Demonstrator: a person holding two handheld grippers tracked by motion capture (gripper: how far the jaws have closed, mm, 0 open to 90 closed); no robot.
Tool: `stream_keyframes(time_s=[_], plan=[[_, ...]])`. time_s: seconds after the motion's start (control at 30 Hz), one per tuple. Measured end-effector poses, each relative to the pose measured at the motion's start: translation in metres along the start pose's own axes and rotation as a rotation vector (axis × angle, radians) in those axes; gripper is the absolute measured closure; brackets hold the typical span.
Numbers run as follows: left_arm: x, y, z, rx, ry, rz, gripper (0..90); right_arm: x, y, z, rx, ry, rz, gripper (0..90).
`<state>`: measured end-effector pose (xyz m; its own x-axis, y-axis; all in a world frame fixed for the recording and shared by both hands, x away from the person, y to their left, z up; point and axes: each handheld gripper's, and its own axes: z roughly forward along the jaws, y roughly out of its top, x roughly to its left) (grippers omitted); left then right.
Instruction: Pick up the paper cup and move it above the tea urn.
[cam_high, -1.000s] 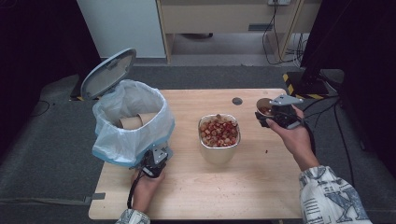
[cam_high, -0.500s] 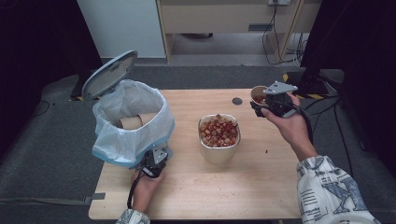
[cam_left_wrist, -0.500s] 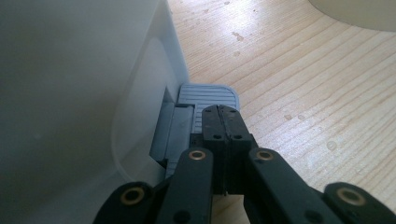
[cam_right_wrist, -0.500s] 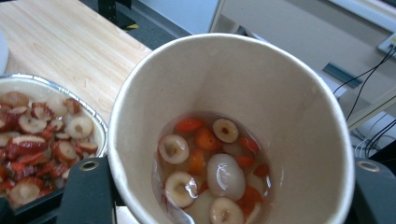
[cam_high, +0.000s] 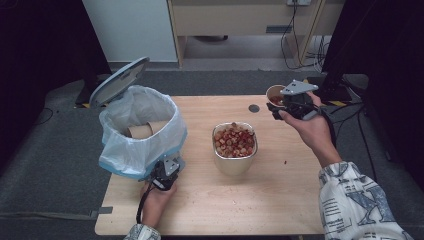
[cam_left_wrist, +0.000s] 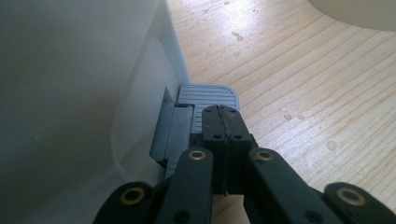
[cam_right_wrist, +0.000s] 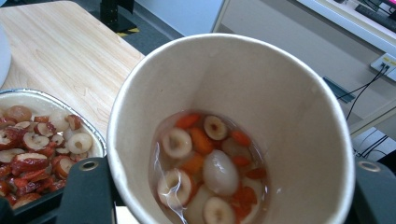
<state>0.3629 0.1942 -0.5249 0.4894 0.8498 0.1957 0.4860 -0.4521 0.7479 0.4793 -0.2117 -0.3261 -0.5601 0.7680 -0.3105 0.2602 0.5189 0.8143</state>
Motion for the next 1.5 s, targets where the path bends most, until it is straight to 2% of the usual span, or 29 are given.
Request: stream_keyframes(time_s=[1.0, 1.37, 1.5], plan=[[0.0, 0.0, 0.0, 0.0, 0.001, 0.003, 89.3, 0.004, 0.025, 0.001, -0.013, 0.017, -0.083, 33.2], [0.0, 0.0, 0.0, -0.001, 0.0, -0.002, 89.3, 0.002, 0.027, 0.008, -0.071, 0.059, -0.113, 33.3], [0.0, 0.0, 0.0, -0.002, 0.0, -0.004, 89.3, 0.002, 0.027, 0.011, -0.07, 0.069, -0.131, 33.3]])
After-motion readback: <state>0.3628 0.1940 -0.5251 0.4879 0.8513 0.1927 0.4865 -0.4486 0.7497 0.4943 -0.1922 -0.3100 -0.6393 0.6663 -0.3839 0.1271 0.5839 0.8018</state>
